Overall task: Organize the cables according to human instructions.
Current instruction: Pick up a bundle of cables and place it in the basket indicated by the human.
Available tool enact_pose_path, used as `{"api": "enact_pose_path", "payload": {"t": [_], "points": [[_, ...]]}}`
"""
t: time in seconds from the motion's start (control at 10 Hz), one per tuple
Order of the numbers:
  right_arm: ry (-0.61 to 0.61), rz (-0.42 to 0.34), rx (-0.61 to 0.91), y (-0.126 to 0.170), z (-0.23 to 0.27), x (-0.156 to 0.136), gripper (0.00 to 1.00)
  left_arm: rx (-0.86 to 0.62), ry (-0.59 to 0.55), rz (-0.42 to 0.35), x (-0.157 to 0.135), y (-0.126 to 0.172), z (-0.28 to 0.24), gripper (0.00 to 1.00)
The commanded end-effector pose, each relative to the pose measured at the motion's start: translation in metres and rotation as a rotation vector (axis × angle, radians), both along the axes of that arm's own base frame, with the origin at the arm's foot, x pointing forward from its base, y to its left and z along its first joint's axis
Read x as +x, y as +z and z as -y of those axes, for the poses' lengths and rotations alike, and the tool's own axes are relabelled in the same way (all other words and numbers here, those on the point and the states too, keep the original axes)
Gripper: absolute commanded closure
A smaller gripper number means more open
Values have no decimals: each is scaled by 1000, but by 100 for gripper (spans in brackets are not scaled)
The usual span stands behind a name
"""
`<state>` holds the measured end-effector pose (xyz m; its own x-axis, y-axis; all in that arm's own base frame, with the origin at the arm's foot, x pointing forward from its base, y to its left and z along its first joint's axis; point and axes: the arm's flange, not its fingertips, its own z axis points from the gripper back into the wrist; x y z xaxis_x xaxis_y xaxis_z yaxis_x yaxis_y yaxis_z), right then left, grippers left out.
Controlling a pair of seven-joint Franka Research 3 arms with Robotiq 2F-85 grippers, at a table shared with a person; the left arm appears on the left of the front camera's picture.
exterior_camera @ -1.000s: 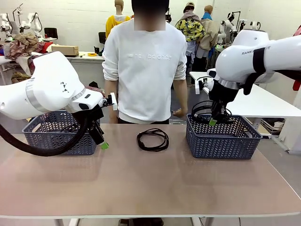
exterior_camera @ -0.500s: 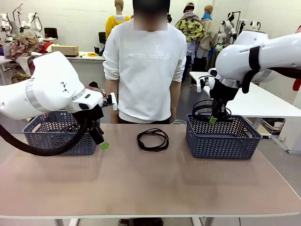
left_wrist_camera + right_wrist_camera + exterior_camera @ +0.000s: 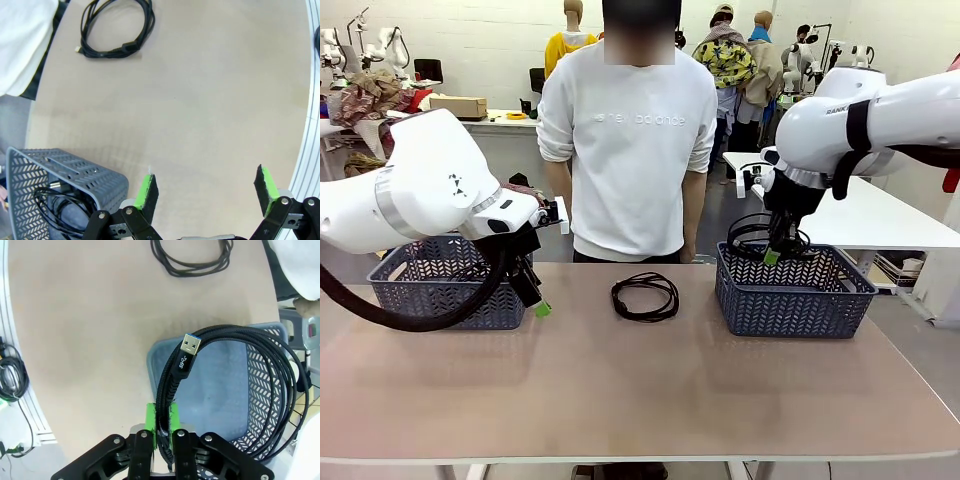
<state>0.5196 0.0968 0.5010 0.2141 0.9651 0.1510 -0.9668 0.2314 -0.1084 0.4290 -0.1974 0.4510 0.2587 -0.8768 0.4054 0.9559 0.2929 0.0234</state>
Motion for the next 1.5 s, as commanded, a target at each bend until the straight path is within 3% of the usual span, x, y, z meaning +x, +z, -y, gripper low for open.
{"api": "enact_pose_path", "payload": {"t": [0.0, 0.3, 0.7, 1.4], "points": [[25, 49, -53, -5, 12, 15, 88, 0, 5, 2, 0, 0, -2, 0], [63, 70, -89, -20, 26, 27, 88, 0, 5, 2, 0, 0, -2, 0], [103, 61, -9, -51, 47, 39, 88, 0, 5, 2, 0, 0, -2, 0], [60, 64, 1, -70, 54, 53, 88, 0, 5, 2, 0, 0, -2, 0]]}}
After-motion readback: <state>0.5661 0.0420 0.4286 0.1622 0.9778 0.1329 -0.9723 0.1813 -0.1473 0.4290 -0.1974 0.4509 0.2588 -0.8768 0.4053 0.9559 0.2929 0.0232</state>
